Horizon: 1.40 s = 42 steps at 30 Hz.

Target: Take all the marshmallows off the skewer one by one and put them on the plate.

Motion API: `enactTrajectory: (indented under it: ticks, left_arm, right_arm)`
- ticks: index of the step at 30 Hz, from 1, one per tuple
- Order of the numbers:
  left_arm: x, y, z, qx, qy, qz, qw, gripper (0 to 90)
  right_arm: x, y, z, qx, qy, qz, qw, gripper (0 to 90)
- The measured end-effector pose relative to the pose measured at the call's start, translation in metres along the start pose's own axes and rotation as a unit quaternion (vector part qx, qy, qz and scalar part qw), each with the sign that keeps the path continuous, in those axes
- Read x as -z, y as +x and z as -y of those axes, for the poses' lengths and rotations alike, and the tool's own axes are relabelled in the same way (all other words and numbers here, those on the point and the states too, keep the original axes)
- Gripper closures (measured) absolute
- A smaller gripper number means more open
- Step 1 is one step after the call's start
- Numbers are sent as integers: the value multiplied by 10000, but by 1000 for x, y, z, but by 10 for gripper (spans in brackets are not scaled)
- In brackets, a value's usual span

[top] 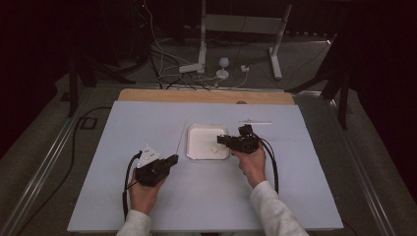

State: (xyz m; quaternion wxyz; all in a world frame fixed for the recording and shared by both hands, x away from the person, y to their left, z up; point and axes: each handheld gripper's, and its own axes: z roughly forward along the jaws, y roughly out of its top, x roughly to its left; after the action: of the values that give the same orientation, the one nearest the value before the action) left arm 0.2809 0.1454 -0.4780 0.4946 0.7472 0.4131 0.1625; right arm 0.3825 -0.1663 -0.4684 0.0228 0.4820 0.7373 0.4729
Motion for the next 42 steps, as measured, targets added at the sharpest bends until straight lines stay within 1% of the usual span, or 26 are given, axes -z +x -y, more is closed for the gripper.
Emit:
enactTrajectory:
  ticks: [5, 8, 9, 11, 12, 14, 15, 17, 18, 19, 20, 21, 22, 24, 25, 27, 29, 32, 33, 35, 37, 42]
  left_arm:
    - [-1, -2, 0, -23, 30, 30, 10000, 896]
    - [-3, -3, 1, -27, 61, 39, 10000, 895]
    - [-3, -3, 2, -22, 75, 39, 10000, 895]
    - [-4, -2, 3, -21, 93, 29, 10000, 895]
    - [-4, -2, 3, -24, 98, 33, 9999, 895]
    - [-4, -2, 3, -18, 97, 34, 9999, 895]
    - [-4, -2, 3, -4, 83, 31, 10000, 895]
    - [-4, -2, 2, 17, 66, 36, 10000, 895]
    - [-3, -2, 2, 43, 59, 34, 10000, 894]
    - [-3, -1, 2, 58, 57, 45, 10000, 895]
    - [-3, -1, 1, 74, 56, 55, 9999, 894]
    - [-3, -1, 1, 99, 44, 61, 9999, 894]
    - [-3, -1, 1, 115, 44, 62, 9999, 894]
    - [-3, -1, -1, 135, 40, 92, 9999, 894]
    - [-3, -2, -2, 150, 29, 102, 9998, 893]
    - [-2, -1, -4, 184, -3, 136, 9997, 892]
    - [-2, -1, -6, 195, -31, 150, 9997, 891]
    - [-1, 0, -10, 268, -83, 180, 9994, 887]
    - [-1, 0, -11, 280, -93, 180, 9994, 887]
    - [-1, 1, -14, 309, -119, 211, 9992, 885]
    - [0, 1, -17, 338, -138, 225, 9991, 886]
    - [-1, 3, -25, 402, -157, 267, 9987, 888]
  right_arm:
    - [-4, -1, 5, 104, 172, 171, 9997, 748]
    - [-7, -3, 9, 41, 294, 216, 9993, 720]
    - [-8, -4, 10, 37, 309, 260, 9992, 682]
    - [-9, -4, 11, 48, 294, 307, 9991, 552]
    - [-10, -5, 12, 59, 296, 311, 9991, 504]
    - [-10, -4, 12, 113, 296, 311, 9990, 426]
    - [-10, -4, 12, 125, 275, 261, 9992, 408]
    - [-8, -3, 11, 93, 216, 53, 9997, 338]
    - [-7, -2, 11, 121, 155, 44, 9998, 288]
    - [-5, 1, 11, 206, 61, 136, 9997, 217]
    - [-4, 3, 11, 297, 21, 217, 9993, 176]
    - [-2, 5, 11, 351, -20, 209, 9992, 127]
    - [-1, 6, 11, 356, -56, 162, 9992, 90]
    - [1, 8, 10, 391, -143, 81, 9991, 32]
    - [2, 8, 10, 411, -149, 68, 9990, 21]
    - [4, 9, 11, 502, -175, -32, 9986, 0]
    - [8, 11, 12, 605, -215, -105, 9979, 0]
    - [16, 14, 12, 782, -293, -149, 9964, 0]
    - [18, 15, 13, 841, -304, -129, 9959, 0]
    - [24, 16, 13, 890, -336, -148, 9954, 0]
    - [30, 16, 15, 948, -376, -117, 9947, 0]
    - [41, 11, 22, 1020, -410, -48, 9939, 0]
